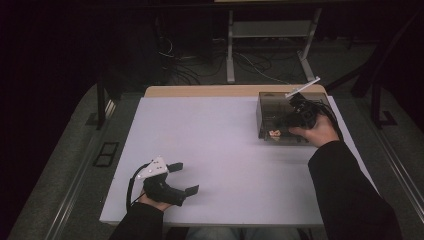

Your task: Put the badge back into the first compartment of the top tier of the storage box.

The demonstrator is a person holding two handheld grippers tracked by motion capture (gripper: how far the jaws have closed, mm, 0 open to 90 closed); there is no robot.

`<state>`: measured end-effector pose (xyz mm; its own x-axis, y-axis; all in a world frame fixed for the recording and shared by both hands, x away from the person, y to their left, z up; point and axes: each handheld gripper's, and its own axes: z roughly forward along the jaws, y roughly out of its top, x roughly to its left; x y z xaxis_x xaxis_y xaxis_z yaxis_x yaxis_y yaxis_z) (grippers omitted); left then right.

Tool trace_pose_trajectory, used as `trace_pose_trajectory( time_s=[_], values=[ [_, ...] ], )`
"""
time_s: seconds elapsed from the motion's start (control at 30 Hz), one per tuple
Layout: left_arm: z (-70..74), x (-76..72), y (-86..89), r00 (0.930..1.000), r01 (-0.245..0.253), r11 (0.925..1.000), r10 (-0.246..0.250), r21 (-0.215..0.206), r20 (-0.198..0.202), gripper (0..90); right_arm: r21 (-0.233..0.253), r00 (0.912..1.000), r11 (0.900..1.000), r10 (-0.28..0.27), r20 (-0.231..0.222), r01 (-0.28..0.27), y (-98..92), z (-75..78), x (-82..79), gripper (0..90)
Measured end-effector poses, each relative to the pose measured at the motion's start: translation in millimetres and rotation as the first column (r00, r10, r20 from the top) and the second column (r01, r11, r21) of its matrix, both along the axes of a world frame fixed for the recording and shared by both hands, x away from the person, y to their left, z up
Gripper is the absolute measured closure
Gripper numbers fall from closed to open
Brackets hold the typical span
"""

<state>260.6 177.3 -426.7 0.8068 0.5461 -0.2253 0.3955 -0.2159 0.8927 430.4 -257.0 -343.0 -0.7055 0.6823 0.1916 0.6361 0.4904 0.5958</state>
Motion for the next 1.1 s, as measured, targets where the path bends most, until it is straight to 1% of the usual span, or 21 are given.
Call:
trace_pose_trajectory(
  time_s=[0.03, 0.1, 0.2, 0.27, 0.33, 0.43, 0.5, 0.53, 0.57, 0.6, 0.7, 0.73, 0.77, 0.83, 0.97, 1.1],
  values=[
    [0.0, -0.3, -0.2, 1.0000, 0.000, 1.0000, 0.000, -0.002, -0.001, 0.0, 0.003, 1.0000, 1.000, -0.002, -0.007, 0.002, -0.6, 0.9, -1.0, 64.5],
    [0.1, -0.3, 0.2, 1.0000, 0.000, 1.0000, 0.000, 0.000, 0.001, 0.0, -0.003, 0.9999, 1.000, -0.012, -0.001, 0.012, -1.8, 2.1, -3.3, 60.1],
    [-0.1, -0.6, 0.2, 1.0000, -0.003, 1.0000, 0.003, -0.003, -0.002, 0.0, 0.011, 0.9996, 1.000, -0.027, 0.003, 0.027, -5.0, 3.3, -6.5, 52.9],
    [0.1, -0.8, 0.3, 1.0000, -0.003, 1.0000, 0.003, -0.003, 0.000, 0.0, 0.027, 0.9995, 0.999, -0.033, -0.003, 0.033, -7.6, 3.4, -8.3, 48.3],
    [0.1, -0.9, 0.6, 1.0000, -0.004, 1.0000, 0.004, -0.004, 0.001, 0.0, 0.037, 0.9992, 0.999, -0.039, -0.005, 0.039, -10.9, 3.7, -10.1, 41.6],
    [0.0, -0.8, 0.8, 1.0000, -0.005, 1.0000, 0.005, -0.003, 0.000, 0.0, 0.057, 0.9991, 0.998, -0.041, 0.004, 0.041, -14.8, 4.8, -14.6, 31.1],
    [-0.1, -0.8, 0.7, 1.0000, -0.005, 1.0000, 0.005, -0.002, -0.001, 0.0, 0.070, 0.9984, 0.996, -0.055, 0.014, 0.054, -17.2, 6.2, -17.4, 22.7],
    [0.0, -0.9, 0.7, 1.0000, -0.005, 1.0000, 0.005, -0.002, 0.000, 0.0, 0.081, 0.9983, 0.995, -0.057, 0.011, 0.056, -18.8, 6.7, -18.4, 18.0],
    [0.0, -0.9, 0.6, 1.0000, -0.006, 1.0000, 0.006, -0.001, 0.000, 0.0, 0.088, 0.9979, 0.994, -0.064, 0.005, 0.063, -20.3, 7.4, -19.4, 15.4],
    [0.0, -1.0, 0.7, 1.0000, -0.006, 1.0000, 0.006, -0.001, 0.000, 0.0, 0.093, 0.9975, 0.993, -0.070, 0.007, 0.069, -21.7, 7.9, -20.7, 10.7],
    [0.0, -1.1, 0.9, 1.0000, -0.006, 1.0000, 0.006, 0.000, 0.001, 0.0, 0.100, 0.9953, 0.990, -0.097, 0.003, 0.096, -25.4, 8.7, -25.3, 8.5],
    [0.0, -1.1, 0.9, 1.0000, -0.007, 1.0000, 0.007, 0.000, 0.001, 0.0, 0.104, 0.9949, 0.989, -0.101, -0.003, 0.101, -26.7, 8.5, -26.5, 0.0],
    [0.0, -1.1, 1.0, 1.0000, -0.007, 1.0000, 0.007, 0.000, 0.001, 0.0, 0.104, 0.9950, 0.989, -0.100, -0.011, 0.100, -27.7, 8.2, -27.8, 0.0],
    [0.0, -1.2, 1.0, 1.0000, -0.004, 1.0000, 0.004, 0.000, 0.001, 0.0, 0.106, 0.9945, 0.989, -0.104, -0.011, 0.105, -29.7, 8.6, -31.4, 0.0],
    [-0.1, -1.2, 0.8, 1.0000, -0.003, 1.0000, 0.003, 0.000, 0.002, 0.0, 0.126, 0.9937, 0.986, -0.112, -0.002, 0.111, -33.8, 11.9, -38.5, 0.0],
    [-0.1, -1.2, 0.8, 1.0000, -0.003, 1.0000, 0.003, 0.000, 0.002, 0.0, 0.136, 0.9936, 0.985, -0.113, 0.008, 0.111, -35.3, 15.6, -47.0, 0.0]
  ],
)
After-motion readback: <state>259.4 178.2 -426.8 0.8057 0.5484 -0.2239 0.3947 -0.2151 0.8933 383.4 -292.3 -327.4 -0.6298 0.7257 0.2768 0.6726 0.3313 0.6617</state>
